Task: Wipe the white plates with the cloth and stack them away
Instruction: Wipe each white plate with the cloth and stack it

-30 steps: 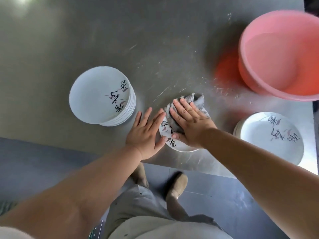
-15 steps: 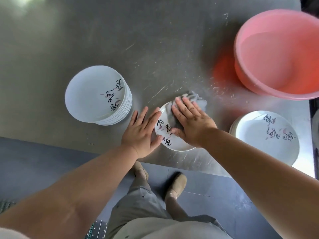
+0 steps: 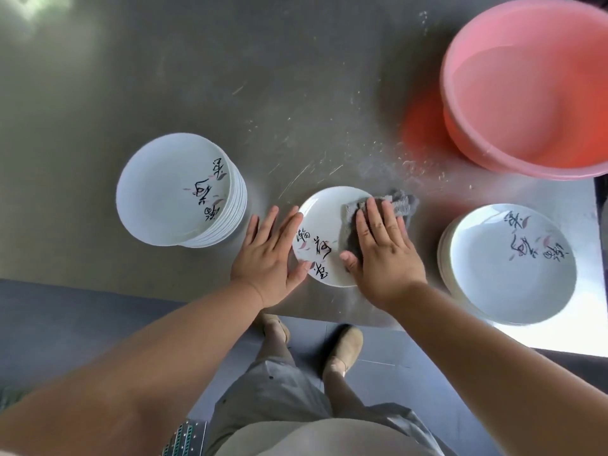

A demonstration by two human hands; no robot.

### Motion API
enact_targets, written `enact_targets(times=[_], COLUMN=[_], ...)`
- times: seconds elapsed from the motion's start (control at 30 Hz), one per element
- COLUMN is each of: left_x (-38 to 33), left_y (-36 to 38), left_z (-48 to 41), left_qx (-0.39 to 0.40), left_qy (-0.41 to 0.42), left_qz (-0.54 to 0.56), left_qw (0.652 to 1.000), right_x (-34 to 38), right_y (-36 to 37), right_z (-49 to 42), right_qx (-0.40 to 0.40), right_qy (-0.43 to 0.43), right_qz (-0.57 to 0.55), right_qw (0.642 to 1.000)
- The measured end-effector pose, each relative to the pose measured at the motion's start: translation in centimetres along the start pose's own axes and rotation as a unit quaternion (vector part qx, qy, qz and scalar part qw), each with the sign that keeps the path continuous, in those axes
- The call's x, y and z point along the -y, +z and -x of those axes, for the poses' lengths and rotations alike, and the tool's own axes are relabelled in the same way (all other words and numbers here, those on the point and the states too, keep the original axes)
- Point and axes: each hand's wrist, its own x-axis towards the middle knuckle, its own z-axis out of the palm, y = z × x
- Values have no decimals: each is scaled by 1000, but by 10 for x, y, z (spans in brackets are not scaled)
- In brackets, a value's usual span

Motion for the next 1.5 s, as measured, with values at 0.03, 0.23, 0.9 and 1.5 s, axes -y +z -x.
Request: enact_targets(times=[0.03, 0.23, 0.9, 1.5], left_x=[1, -1, 0, -90], left_y=[1, 3, 3, -4], left_z=[0, 0, 2, 18], left_qx=[-4, -18, -43, -33], left_qy=[0, -1, -23, -284], left_qz=[-1, -5, 40, 166], left_qw=[1000, 1000, 998, 944], right_x=[7, 20, -11, 16], right_y=[8, 20, -4, 19], right_z=[17, 37, -1, 25], right_qx=[-12, -26, -12, 7], right_qy=[18, 25, 5, 31], right_qz=[-13, -52, 9, -56], right_qw=[1000, 998, 1000, 998])
